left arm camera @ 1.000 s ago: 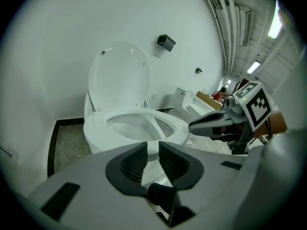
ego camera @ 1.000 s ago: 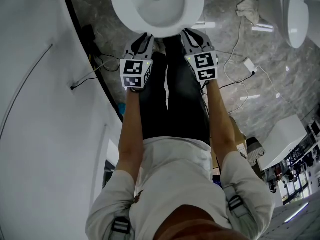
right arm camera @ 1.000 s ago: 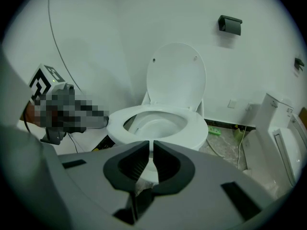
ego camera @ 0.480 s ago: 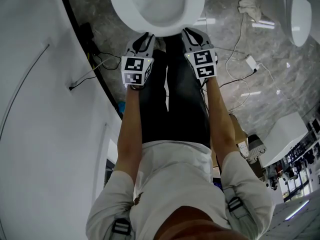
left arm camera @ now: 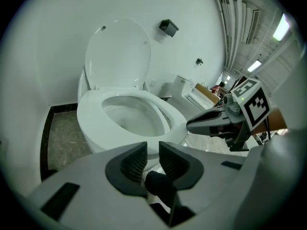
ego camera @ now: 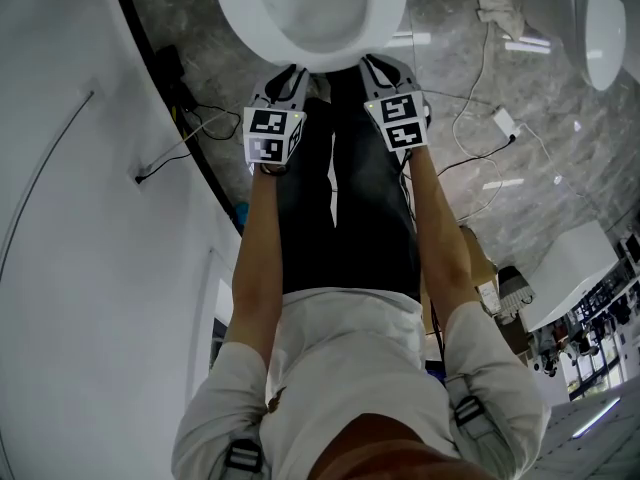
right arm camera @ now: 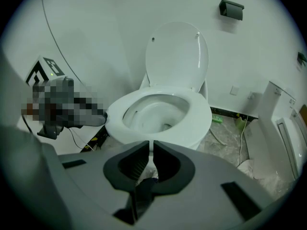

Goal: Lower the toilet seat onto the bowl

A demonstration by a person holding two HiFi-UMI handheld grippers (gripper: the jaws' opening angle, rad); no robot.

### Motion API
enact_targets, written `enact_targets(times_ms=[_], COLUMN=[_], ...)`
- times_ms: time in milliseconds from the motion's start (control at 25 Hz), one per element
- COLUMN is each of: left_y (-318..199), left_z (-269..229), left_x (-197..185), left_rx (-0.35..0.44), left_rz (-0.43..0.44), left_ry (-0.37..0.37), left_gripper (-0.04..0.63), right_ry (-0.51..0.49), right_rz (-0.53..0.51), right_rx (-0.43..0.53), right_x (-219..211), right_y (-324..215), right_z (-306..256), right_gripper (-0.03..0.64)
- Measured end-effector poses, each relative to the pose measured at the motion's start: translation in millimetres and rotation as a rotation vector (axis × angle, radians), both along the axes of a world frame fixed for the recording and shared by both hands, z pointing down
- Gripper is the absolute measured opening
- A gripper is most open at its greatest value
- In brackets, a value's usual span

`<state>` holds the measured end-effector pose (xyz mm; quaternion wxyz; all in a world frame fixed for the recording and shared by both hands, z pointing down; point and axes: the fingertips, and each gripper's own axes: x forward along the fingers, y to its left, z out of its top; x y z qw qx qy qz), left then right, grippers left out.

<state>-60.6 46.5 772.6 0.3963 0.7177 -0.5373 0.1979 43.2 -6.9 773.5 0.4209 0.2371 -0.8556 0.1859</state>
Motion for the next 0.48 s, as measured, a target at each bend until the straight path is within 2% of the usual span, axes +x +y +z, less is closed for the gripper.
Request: enact_targets(times_ms=[480], left_y=[-1.1], left_z=[17.1], left_x=[3.3], left_rx=[-0.013], left_rz=[-0.008], left_ry=[0.012], left_gripper=[0.089], right_ry=[0.041], right_rz=[-0.002], right_rx=[-0.020], right_x=[3.4], right_y=[3.7], right_z=[29.7], right_gripper=[0.043])
